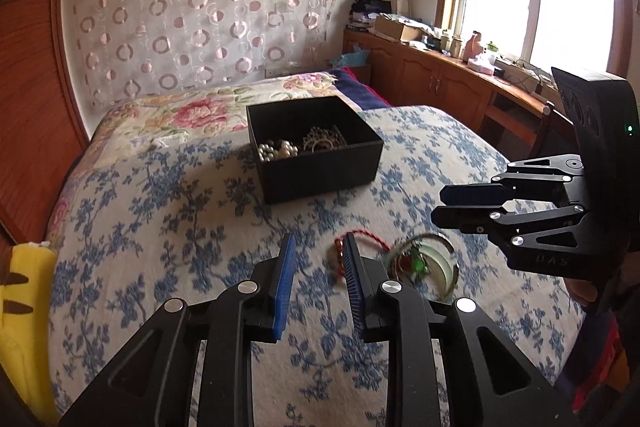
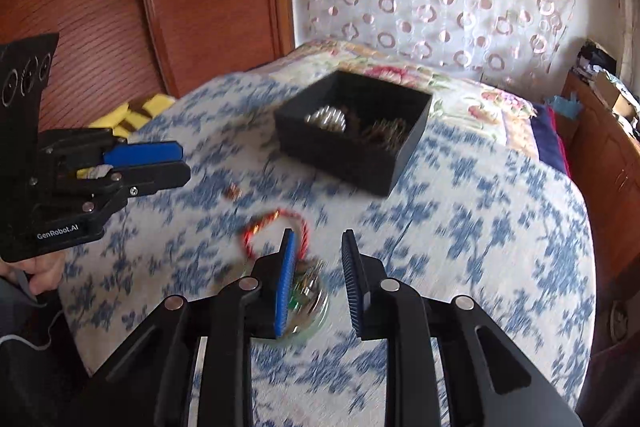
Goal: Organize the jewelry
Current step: 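Grasp the silver metal bangle with the right tool, then grasp the pale green jade bangle with the left tool while the right tool holds the metal bangle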
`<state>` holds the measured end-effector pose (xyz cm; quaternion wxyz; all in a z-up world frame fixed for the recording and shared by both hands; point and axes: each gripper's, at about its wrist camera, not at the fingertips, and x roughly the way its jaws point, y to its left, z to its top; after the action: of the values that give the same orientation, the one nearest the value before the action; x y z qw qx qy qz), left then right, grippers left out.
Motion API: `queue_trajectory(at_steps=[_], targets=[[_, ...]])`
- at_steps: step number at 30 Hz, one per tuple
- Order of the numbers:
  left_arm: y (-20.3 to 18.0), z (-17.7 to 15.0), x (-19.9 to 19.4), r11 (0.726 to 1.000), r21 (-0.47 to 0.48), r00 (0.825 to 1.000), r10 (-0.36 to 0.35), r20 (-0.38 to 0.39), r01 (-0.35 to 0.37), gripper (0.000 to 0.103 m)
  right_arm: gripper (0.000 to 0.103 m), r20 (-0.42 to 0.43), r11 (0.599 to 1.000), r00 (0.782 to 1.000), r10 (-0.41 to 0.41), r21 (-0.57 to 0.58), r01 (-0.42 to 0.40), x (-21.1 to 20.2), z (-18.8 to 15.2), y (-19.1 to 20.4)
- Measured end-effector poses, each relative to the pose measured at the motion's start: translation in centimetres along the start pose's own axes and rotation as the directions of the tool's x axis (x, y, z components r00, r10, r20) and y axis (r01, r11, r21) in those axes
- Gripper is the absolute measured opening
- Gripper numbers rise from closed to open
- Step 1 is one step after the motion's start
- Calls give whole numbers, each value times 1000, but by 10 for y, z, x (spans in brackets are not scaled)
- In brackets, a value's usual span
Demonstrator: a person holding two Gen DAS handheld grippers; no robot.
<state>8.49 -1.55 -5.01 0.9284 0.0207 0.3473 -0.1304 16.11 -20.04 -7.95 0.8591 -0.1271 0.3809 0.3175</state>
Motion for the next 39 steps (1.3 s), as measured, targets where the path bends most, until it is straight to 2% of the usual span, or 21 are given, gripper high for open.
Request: queue_trajectory(at_steps=[3, 7, 8, 9, 11, 21, 30, 36, 39], targets=[[-3, -8, 2, 1000, -6, 1000, -7, -18, 7, 23, 26, -46, 1000, 999, 4, -5, -4, 9, -8, 3], [-6, -15, 7, 1000, -5, 999, -12, -38, 12, 23, 25, -68, 1000, 998, -9, -4, 8, 15, -12, 4], [-8, -17, 8, 1000, -2, 999, -14, -44, 14, 23, 23, -74, 1000, 997, -8, -2, 8, 17, -13, 4], [-8, -18, 9, 1000, -1, 999, -16, -48, 16, 23, 12, -77, 1000, 997, -6, -2, 6, 18, -13, 3], [-10, -20, 12, 1000, 1, 998, -19, -58, 19, 23, 6, -81, 1000, 997, -7, 2, 8, 19, -14, 1], [-19, -24, 22, 999, -3, 995, -51, -86, 51, 25, 5, 2, 998, 999, -37, 45, 37, -8, -19, -14], [-34, -23, 46, 993, -10, 980, -122, -156, 121, 25, 5, 61, 993, 996, -70, 104, 64, -25, -29, -29], [-35, -24, 62, 993, -28, 974, -122, -190, 119, 24, 5, 80, 991, 994, -76, 119, 66, -30, -33, -34], [-41, -22, 65, 995, -5, 977, -100, -186, 100, 24, 5, 70, 990, 995, -75, 121, 66, -27, -36, -33]])
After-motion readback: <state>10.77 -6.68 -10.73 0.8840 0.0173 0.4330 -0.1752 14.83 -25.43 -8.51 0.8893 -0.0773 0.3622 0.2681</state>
